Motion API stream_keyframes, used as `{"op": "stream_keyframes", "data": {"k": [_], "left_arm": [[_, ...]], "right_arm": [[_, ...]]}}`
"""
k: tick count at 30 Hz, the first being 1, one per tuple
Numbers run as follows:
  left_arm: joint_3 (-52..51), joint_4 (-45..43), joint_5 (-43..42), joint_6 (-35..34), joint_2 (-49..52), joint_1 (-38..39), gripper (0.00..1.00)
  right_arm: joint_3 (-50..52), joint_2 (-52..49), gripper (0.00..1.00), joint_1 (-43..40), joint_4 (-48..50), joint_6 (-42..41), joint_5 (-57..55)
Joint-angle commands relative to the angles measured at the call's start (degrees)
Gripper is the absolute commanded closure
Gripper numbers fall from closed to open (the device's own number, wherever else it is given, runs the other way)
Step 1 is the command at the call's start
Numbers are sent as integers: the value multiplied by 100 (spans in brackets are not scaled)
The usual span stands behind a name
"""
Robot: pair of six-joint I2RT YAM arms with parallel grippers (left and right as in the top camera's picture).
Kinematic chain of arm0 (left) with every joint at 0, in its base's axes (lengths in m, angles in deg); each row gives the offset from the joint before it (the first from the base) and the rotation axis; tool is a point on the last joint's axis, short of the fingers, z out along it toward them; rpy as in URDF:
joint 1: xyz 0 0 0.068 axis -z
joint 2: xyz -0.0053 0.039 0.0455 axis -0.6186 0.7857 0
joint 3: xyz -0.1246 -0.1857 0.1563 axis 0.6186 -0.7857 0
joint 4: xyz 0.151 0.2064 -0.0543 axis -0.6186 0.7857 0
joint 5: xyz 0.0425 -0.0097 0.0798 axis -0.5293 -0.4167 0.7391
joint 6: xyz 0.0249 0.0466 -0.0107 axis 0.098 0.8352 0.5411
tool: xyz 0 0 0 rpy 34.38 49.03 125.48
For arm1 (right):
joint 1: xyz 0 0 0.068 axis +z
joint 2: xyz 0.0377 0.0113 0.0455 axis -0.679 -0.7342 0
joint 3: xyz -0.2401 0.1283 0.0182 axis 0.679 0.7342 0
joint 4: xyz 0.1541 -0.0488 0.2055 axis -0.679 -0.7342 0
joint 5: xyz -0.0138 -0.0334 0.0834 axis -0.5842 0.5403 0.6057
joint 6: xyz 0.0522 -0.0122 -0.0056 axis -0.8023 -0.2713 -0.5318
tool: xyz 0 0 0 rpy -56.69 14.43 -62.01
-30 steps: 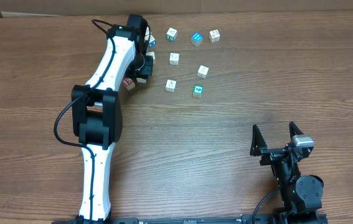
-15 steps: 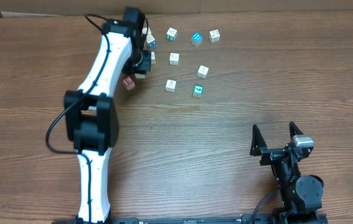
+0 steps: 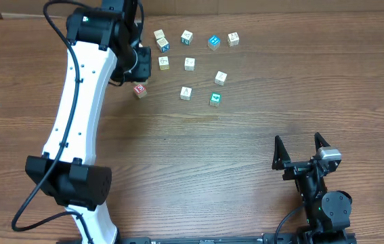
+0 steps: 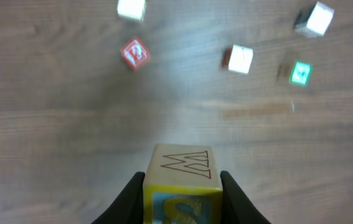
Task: Form a horizontal line
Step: 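Carry the S block toward the front-center of the table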
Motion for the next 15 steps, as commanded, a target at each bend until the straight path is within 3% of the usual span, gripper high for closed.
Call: {"op": "stream_keyframes", "data": {"k": [1, 4, 15], "left_arm": [[22, 413, -140, -79, -229, 199, 87], [20, 793, -107, -83, -238, 387, 89], [-765, 560, -103, -625, -236, 1346, 89]], "right_arm": [[61, 57, 0, 26, 17, 22, -57], [61, 57, 0, 26, 17, 24, -57], [61, 57, 0, 26, 17, 24, -57]]}}
